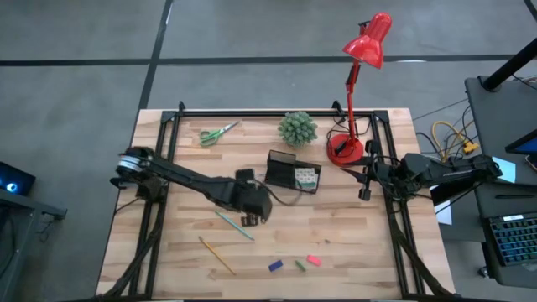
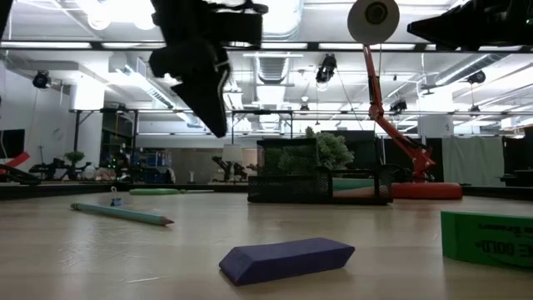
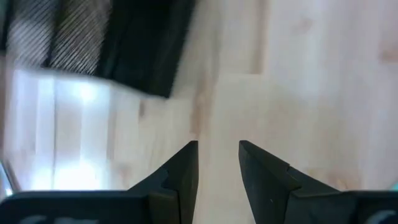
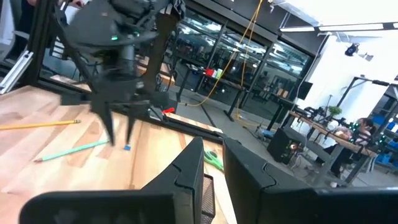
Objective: Pick and place office supplies into organizer
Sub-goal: Put the left blue binder clip into the black desk organizer
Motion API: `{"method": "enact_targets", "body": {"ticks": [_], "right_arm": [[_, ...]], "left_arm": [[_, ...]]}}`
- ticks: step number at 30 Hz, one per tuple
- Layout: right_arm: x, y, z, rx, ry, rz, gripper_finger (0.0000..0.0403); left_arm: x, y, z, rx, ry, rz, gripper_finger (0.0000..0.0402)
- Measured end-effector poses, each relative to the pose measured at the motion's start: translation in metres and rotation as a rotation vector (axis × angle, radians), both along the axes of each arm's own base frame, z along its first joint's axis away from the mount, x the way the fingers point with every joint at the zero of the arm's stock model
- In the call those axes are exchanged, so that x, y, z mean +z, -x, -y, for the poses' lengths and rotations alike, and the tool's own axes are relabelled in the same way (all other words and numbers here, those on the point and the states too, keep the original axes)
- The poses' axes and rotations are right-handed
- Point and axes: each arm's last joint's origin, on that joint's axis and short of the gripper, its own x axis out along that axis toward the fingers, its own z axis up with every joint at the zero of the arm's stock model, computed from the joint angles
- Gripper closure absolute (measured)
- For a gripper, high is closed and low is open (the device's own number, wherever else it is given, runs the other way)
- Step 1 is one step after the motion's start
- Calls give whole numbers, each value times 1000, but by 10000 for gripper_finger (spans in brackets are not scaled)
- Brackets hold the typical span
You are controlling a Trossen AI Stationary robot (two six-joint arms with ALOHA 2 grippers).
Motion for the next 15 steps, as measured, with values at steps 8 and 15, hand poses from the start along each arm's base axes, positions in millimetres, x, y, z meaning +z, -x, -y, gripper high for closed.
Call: {"method": "enact_targets", "body": {"ticks": [8, 15], "right_arm": [[0, 0, 0, 2, -27, 6, 351], [0, 0, 0, 4, -48, 10, 351]], "left_arm": [[6, 57, -24, 478, 180, 155, 299], [1, 105, -36, 805, 398, 127, 299]]}}
